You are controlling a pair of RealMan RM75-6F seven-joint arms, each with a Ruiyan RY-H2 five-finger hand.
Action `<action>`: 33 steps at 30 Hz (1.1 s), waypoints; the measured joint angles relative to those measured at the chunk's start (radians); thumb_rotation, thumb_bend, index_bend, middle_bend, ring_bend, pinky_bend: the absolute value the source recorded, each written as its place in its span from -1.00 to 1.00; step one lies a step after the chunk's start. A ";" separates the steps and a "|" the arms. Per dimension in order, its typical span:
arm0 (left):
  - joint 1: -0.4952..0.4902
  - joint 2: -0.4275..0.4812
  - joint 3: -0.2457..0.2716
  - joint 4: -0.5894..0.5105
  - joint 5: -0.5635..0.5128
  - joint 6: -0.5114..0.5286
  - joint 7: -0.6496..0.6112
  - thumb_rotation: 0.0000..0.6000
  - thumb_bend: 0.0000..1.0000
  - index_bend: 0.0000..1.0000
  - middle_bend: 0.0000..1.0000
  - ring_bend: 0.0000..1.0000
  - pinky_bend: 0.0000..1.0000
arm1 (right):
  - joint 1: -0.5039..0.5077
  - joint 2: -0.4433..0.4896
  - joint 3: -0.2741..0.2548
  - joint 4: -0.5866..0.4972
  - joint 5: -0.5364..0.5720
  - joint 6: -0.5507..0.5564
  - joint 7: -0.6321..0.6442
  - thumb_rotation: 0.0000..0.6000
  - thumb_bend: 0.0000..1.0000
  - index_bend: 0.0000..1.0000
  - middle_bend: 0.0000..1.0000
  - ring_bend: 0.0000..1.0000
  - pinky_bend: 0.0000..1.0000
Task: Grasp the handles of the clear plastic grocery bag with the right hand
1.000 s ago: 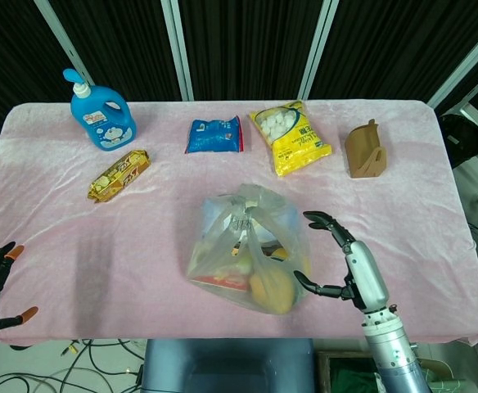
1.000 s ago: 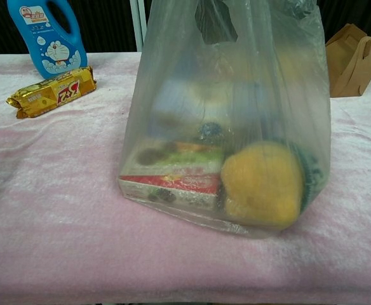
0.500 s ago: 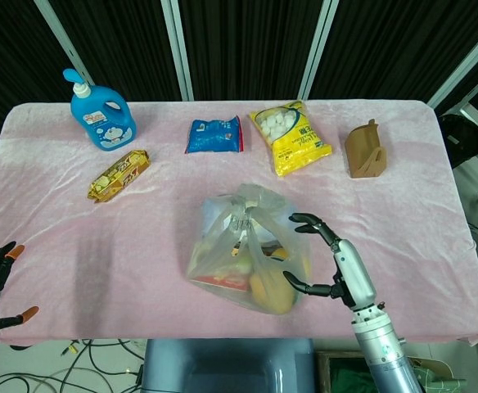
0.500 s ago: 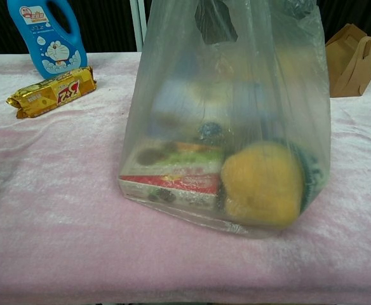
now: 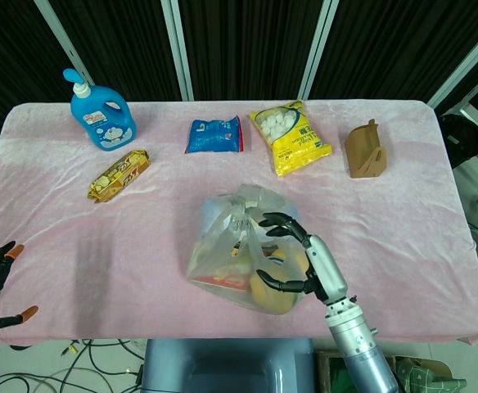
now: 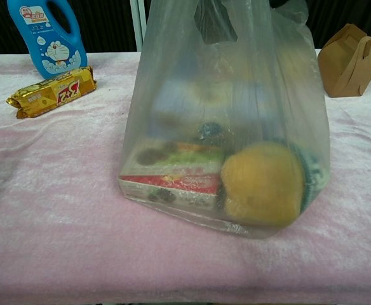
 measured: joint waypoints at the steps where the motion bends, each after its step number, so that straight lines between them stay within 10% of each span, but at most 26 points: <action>1: 0.000 0.000 0.000 0.000 -0.001 0.000 -0.001 1.00 -1.00 -1.00 -1.00 -1.00 -1.00 | 0.008 -0.010 0.008 0.000 0.014 0.001 -0.008 1.00 -0.64 -0.55 -0.46 -0.38 -0.43; 33: -0.003 0.002 -0.001 -0.002 -0.006 -0.006 -0.003 1.00 -1.00 -1.00 -1.00 -1.00 -1.00 | 0.144 -0.134 0.121 0.000 0.273 -0.011 -0.040 1.00 -0.64 -0.49 -0.42 -0.34 -0.33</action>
